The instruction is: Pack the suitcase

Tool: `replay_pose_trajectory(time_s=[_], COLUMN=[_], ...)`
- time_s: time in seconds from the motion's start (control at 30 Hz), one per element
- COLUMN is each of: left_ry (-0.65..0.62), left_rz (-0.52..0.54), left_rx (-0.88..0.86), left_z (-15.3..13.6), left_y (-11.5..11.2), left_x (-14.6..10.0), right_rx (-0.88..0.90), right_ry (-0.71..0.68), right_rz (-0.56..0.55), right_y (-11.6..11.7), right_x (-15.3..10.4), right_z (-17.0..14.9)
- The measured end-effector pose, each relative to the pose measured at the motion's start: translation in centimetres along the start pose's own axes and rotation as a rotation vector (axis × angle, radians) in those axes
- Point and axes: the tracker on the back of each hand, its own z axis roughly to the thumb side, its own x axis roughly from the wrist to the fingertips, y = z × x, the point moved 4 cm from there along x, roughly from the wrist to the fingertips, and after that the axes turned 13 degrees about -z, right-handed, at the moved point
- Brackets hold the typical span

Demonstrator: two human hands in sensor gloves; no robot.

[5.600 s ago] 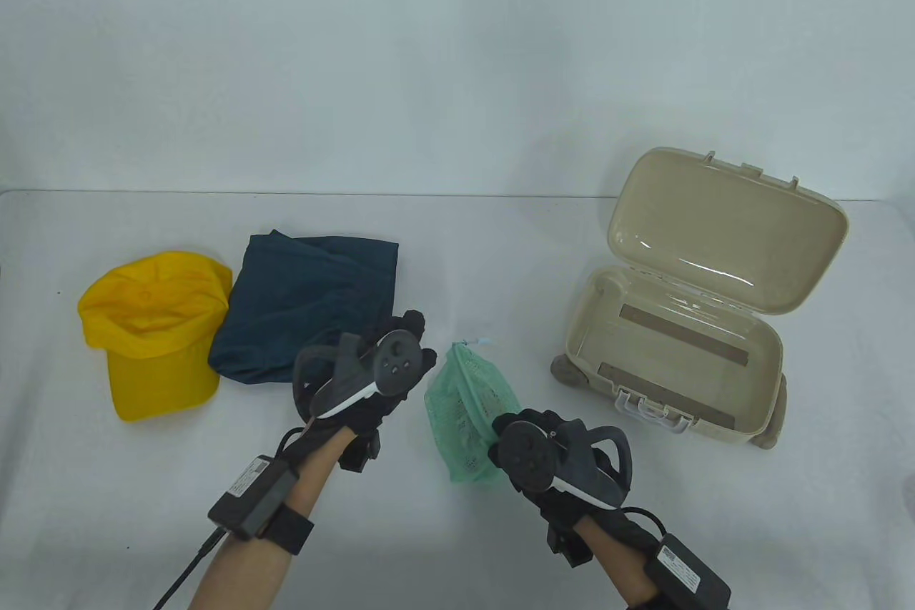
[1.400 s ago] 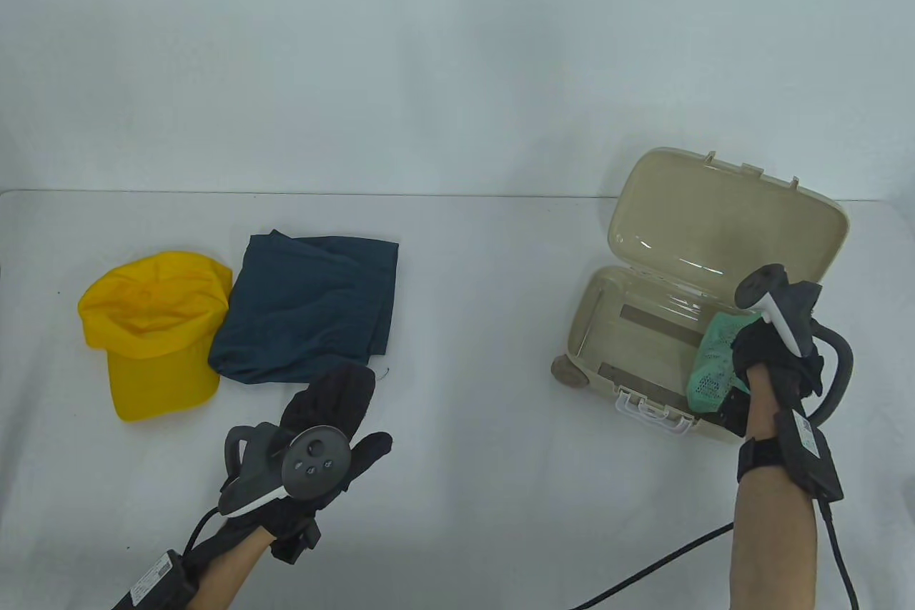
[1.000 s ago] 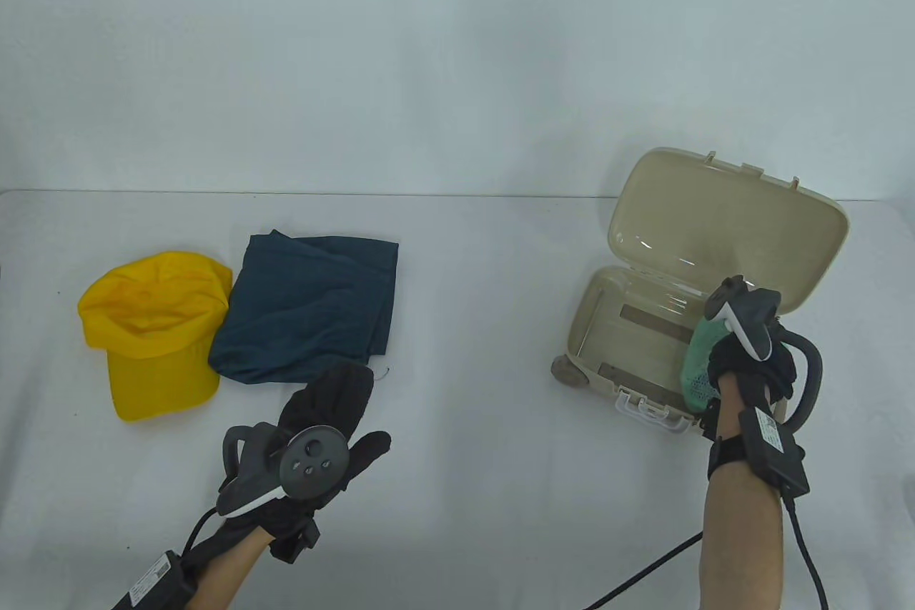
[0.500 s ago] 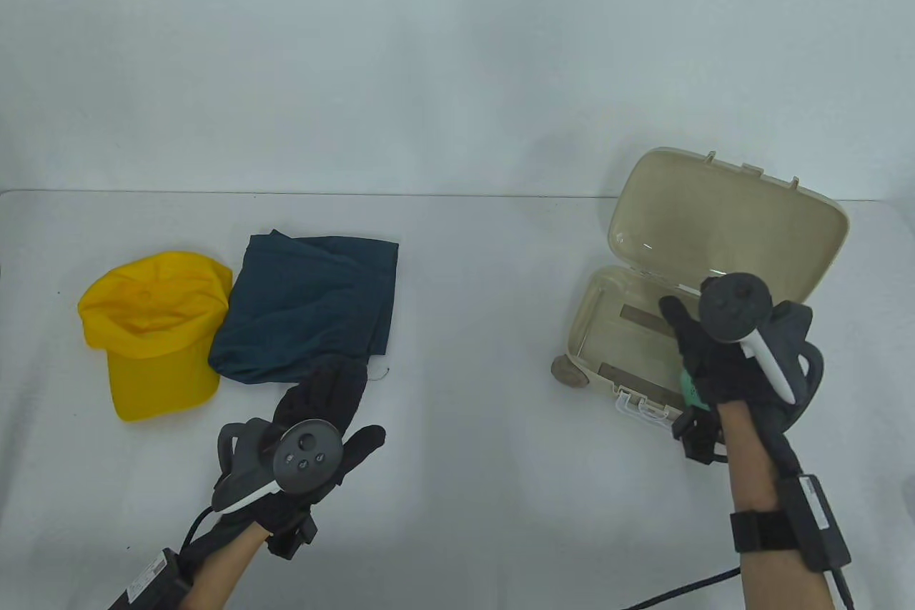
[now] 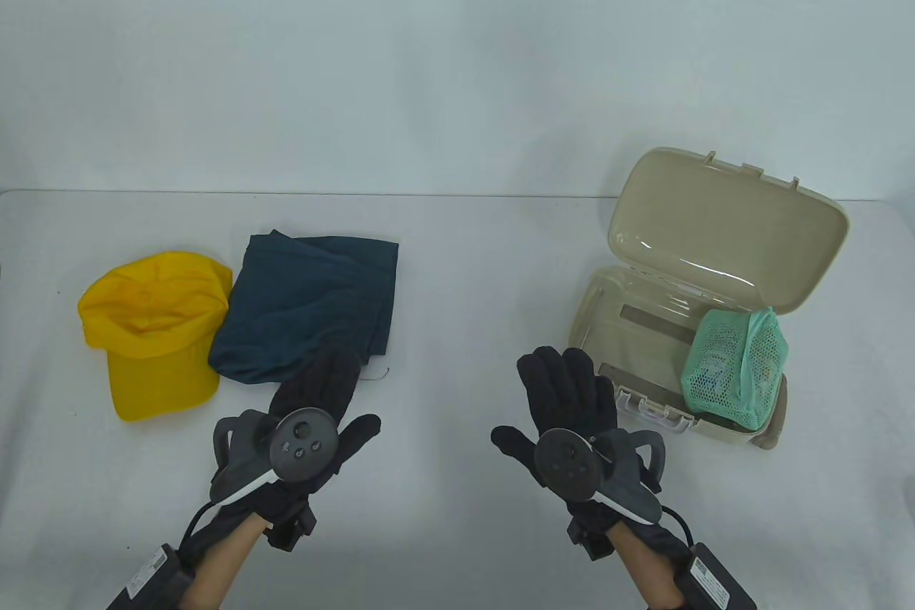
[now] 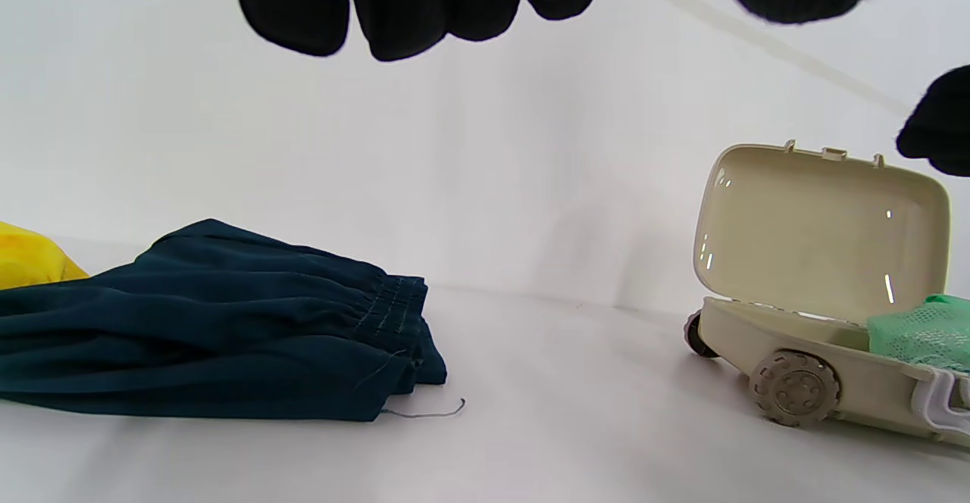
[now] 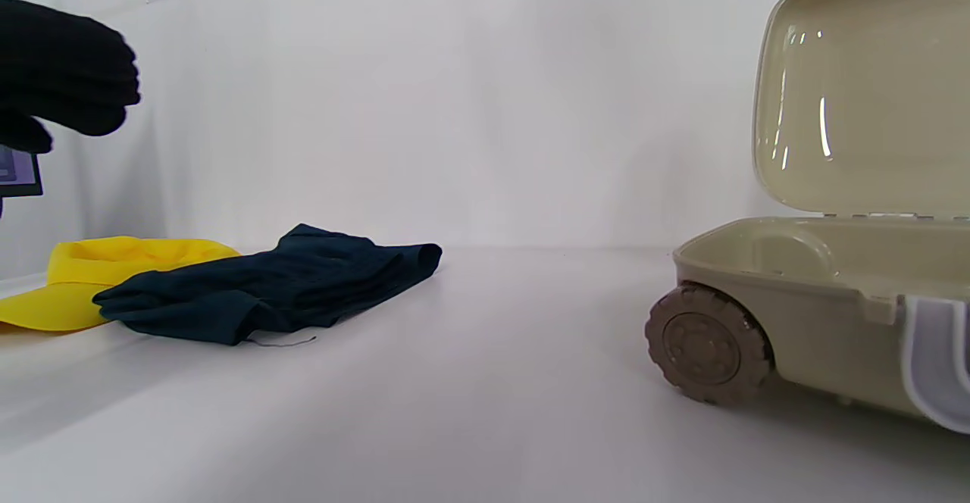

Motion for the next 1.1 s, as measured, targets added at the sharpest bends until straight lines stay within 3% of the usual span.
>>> replay_pose_trajectory(time_s=[0.13,0.27,0.4,0.53,0.73,0.93,1.1], left_ry=[0.030,0.106,0.196,0.283,0.363,0.370,0.361], left_rz=[-0.008,-0.056,-0.105,-0.154,-0.259,-0.414,-0.489], left_rx=[0.039,0.152,0.248,0.350,0.506,0.581,0.544], left_z=[-0.6,-1.6,-2.6,-3.5,-5.1,-6.1,-6.4], left_y=[2.2,4.4,4.7,3.2,-1.0,-5.2,-6.4], left_x=[3.2,9.3,14.7,19.3,23.6,25.7,26.2], right_rx=[0.025,0.034,0.049,0.050,0.062,0.082,0.086], right_ry=[0.004,0.001,-0.001,-0.006,-0.009,-0.016,-0.015], right_rz=[0.003,0.005,0.017,0.032,0.047,0.100,0.110], right_y=[-0.1,-0.2,0.0,0.2,0.4,1.2,1.4], right_x=[0.0,-0.2,-0.2,-0.2,-0.2,-0.1,-0.1], right_z=[-0.1,-0.1,-0.1,-0.1,-0.1,0.0,0.0])
